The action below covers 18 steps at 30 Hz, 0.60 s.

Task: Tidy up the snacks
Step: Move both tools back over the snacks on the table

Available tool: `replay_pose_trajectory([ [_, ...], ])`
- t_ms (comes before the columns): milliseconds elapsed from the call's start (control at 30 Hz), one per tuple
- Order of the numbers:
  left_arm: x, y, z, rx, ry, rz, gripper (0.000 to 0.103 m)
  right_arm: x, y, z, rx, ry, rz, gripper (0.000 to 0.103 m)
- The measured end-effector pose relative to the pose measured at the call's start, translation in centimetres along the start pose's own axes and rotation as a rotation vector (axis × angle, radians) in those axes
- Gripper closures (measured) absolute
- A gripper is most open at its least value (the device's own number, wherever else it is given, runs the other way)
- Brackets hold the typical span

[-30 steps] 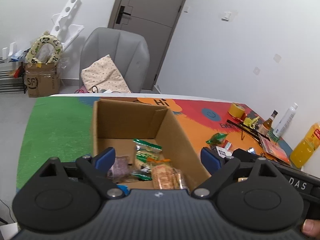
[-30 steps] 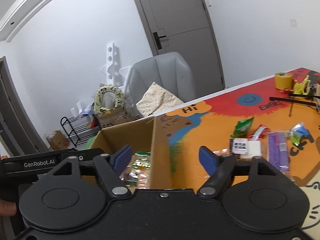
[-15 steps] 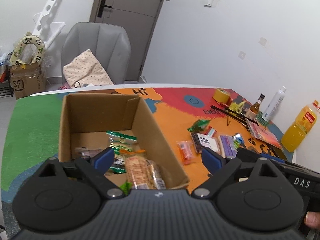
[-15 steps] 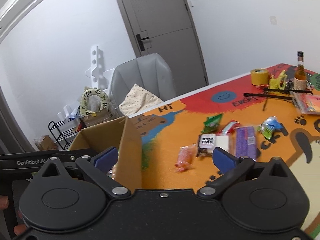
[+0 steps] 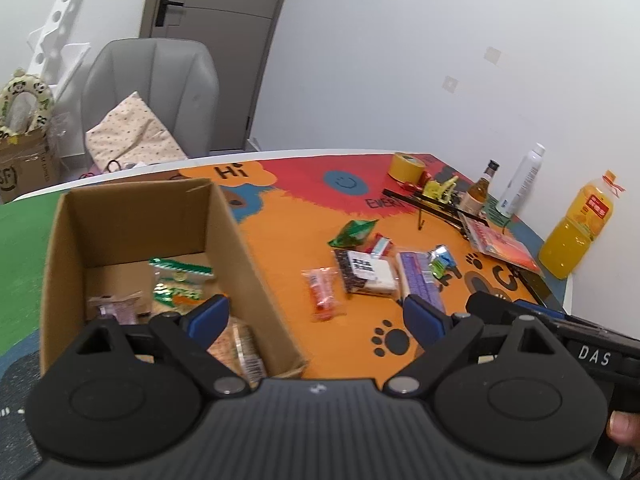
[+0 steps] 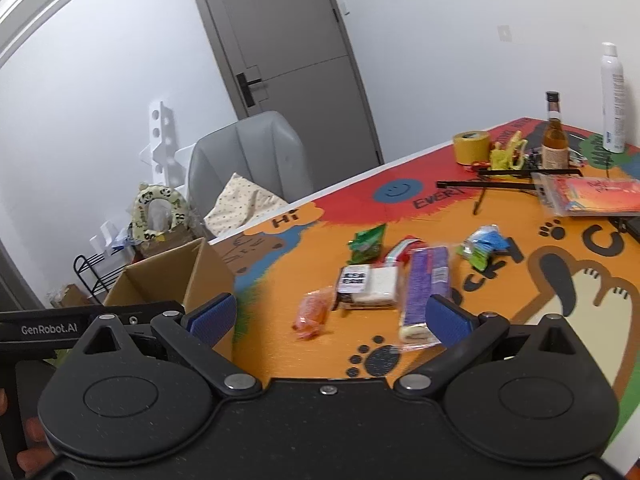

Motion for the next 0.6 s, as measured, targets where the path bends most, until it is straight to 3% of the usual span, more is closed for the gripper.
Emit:
replay_pose_trajectory([
  [433, -4.0, 0.3, -2.8, -0.05, -0.02, 0.029, 0.01, -1.4, -0.7, -4.1, -0.049, -0.036, 0.006, 0.0],
  [600, -6.1, 0.3, -3.7, -0.067, -0.016, 0.052, 0.012, -3.1, -1.0, -5.7, -0.075, -0.053, 0.03, 0.014],
])
Point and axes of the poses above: each gripper's, at about its wrist camera, not at the fingertips, and x roughly against the way its jaws point, z to its left, y to its top, the point moved 10 cm from there along -x, roughly the way its jaws point, and after that the axes turned 12 degrees about -y, right-handed, at the moved point
